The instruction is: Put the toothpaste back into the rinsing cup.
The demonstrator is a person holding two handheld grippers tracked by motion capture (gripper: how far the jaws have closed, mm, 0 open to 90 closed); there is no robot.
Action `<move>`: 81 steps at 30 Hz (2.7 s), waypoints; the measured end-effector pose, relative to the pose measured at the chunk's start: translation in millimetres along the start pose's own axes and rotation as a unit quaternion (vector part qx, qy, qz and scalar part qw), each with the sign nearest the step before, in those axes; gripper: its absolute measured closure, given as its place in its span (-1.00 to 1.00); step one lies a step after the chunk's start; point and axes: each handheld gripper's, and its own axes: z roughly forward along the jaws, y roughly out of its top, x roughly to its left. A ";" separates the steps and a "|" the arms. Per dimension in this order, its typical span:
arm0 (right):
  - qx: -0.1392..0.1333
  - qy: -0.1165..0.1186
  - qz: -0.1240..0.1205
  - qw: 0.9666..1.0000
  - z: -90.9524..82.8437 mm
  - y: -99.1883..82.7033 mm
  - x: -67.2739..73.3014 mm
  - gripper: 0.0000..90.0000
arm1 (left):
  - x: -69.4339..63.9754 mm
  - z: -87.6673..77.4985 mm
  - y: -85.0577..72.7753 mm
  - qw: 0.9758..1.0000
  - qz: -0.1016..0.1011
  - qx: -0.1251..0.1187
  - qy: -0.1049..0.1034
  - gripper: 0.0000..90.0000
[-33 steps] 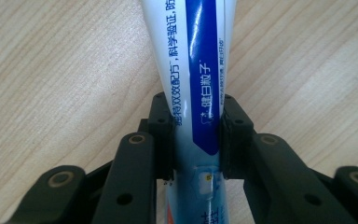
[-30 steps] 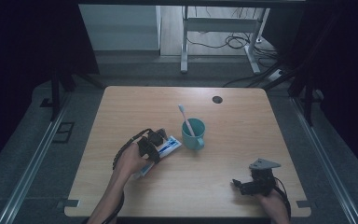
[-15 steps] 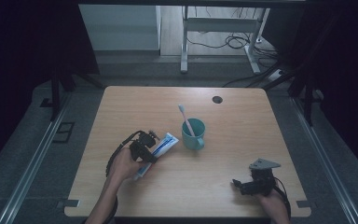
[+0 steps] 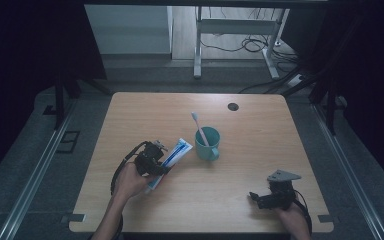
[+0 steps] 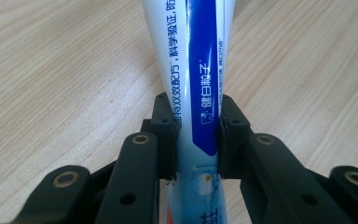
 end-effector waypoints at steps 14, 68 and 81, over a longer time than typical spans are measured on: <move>0.000 0.000 0.000 1.000 0.0 0.0 0.0 -1.00 | -3.7 -18.8 -10.7 0.996 0.000 -0.082 -0.020 0.62; -0.001 0.000 -0.002 1.000 0.1 0.1 -0.4 -1.00 | -25.1 -29.8 54.7 0.961 0.005 -0.274 -0.018 0.62; -0.001 -0.001 -0.003 1.000 0.2 0.0 -0.4 -1.00 | -29.0 -28.2 85.9 0.955 0.013 -0.296 -0.003 0.62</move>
